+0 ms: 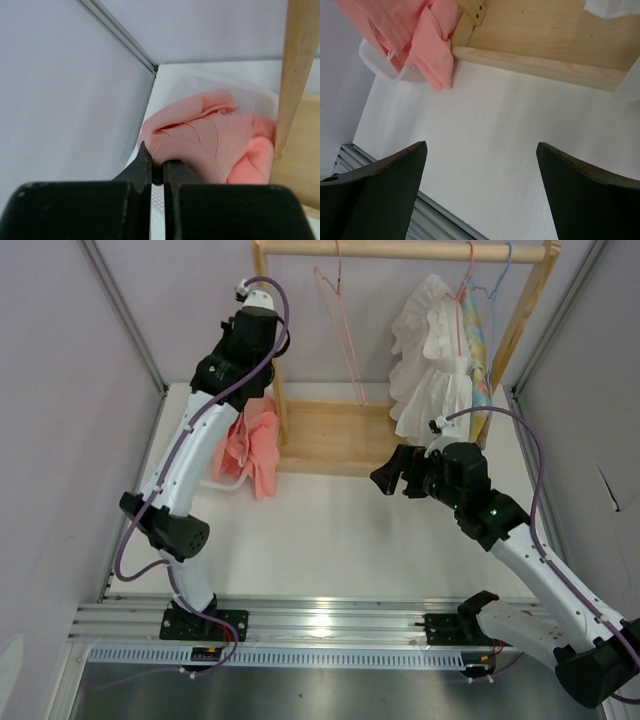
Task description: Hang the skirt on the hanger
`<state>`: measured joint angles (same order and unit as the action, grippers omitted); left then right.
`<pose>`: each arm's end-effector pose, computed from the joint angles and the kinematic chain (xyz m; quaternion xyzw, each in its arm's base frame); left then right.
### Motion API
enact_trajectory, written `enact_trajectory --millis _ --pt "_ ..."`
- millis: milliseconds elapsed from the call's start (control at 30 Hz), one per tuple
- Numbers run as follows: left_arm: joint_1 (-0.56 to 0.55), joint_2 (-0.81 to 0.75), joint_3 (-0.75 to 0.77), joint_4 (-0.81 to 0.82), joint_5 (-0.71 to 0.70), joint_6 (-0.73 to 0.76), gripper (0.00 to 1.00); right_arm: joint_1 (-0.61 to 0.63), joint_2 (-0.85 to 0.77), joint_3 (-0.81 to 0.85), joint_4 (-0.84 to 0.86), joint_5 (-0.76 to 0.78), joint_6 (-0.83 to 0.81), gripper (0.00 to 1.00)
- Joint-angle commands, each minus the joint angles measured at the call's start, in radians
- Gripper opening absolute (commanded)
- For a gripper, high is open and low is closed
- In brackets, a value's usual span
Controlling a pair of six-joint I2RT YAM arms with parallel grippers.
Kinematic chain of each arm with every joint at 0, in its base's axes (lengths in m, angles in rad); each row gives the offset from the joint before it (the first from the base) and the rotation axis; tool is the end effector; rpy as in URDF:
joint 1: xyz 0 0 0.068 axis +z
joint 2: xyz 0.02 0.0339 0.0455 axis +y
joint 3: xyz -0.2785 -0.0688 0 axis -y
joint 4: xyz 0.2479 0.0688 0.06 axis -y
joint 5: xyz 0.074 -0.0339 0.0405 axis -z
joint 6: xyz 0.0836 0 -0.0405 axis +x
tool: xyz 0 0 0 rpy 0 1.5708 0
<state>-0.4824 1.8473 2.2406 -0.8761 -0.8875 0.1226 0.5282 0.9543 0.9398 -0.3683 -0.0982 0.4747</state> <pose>0.3971 -0.1348 0.4730 0.0181 0.8039 0.2778 0.5256 0.2149 0.1349 0.3384 -0.0496 0.8267 0.3044 0.4706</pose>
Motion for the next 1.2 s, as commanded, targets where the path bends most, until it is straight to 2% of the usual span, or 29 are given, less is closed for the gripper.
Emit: enact_trajectory --millis 0,300,467,667,800,967,1167 --pt "-0.024 -0.097 0.095 0.046 -0.066 0.038 0.0 -0.002 0.018 0.037 0.077 -0.034 0.001 0.99" --pt "-0.031 -0.229 0.126 0.253 -0.146 0.172 0.0 0.009 0.075 0.059 0.12 -0.075 -0.005 0.99" --pt "-0.156 -0.26 0.142 0.429 -0.22 0.357 0.0 0.026 0.081 0.065 0.135 -0.083 -0.015 1.0" --pt "-0.338 -0.243 0.134 0.5 -0.335 0.454 0.0 0.107 0.061 0.074 0.138 -0.057 -0.004 0.97" --pt "-0.438 -0.275 0.046 0.535 -0.406 0.453 0.0 0.173 0.032 0.073 0.137 -0.017 0.024 0.94" --pt "-0.527 -0.298 -0.077 0.804 -0.498 0.663 0.0 0.236 -0.025 0.065 0.127 0.002 0.059 0.93" --pt "-0.59 -0.312 -0.171 0.803 -0.547 0.615 0.0 0.345 -0.055 0.036 0.14 0.084 0.108 0.93"
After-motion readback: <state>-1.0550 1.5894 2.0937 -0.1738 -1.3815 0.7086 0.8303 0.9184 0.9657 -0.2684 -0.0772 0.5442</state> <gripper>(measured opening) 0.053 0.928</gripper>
